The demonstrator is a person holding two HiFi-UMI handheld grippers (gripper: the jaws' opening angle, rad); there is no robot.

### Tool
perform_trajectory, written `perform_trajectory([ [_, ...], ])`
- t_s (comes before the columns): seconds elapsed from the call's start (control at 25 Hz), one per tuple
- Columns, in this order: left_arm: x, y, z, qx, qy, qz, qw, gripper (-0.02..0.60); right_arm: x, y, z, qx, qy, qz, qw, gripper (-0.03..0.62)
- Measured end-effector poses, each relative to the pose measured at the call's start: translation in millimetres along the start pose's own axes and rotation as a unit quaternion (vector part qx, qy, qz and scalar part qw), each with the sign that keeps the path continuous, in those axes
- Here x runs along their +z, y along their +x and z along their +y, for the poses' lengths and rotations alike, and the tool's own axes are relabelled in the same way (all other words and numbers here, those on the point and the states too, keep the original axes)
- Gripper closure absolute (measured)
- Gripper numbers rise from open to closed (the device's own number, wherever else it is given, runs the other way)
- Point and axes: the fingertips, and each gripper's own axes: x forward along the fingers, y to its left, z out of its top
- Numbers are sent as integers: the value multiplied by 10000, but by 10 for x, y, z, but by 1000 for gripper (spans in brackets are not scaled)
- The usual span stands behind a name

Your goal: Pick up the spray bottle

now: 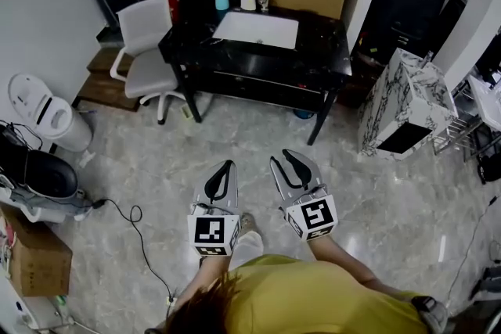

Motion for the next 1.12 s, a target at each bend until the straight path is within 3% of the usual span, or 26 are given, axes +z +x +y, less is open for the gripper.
perform_trajectory([
  [0.56, -4, 1199, 1066, -242, -21, 14, 9997, 578, -2, 1583, -340, -191, -28, 123, 9997, 436],
  [1.12, -130, 1513, 1549, -348, -362, 52, 9987, 579, -4, 2236, -350, -191, -111, 201, 9996, 421],
])
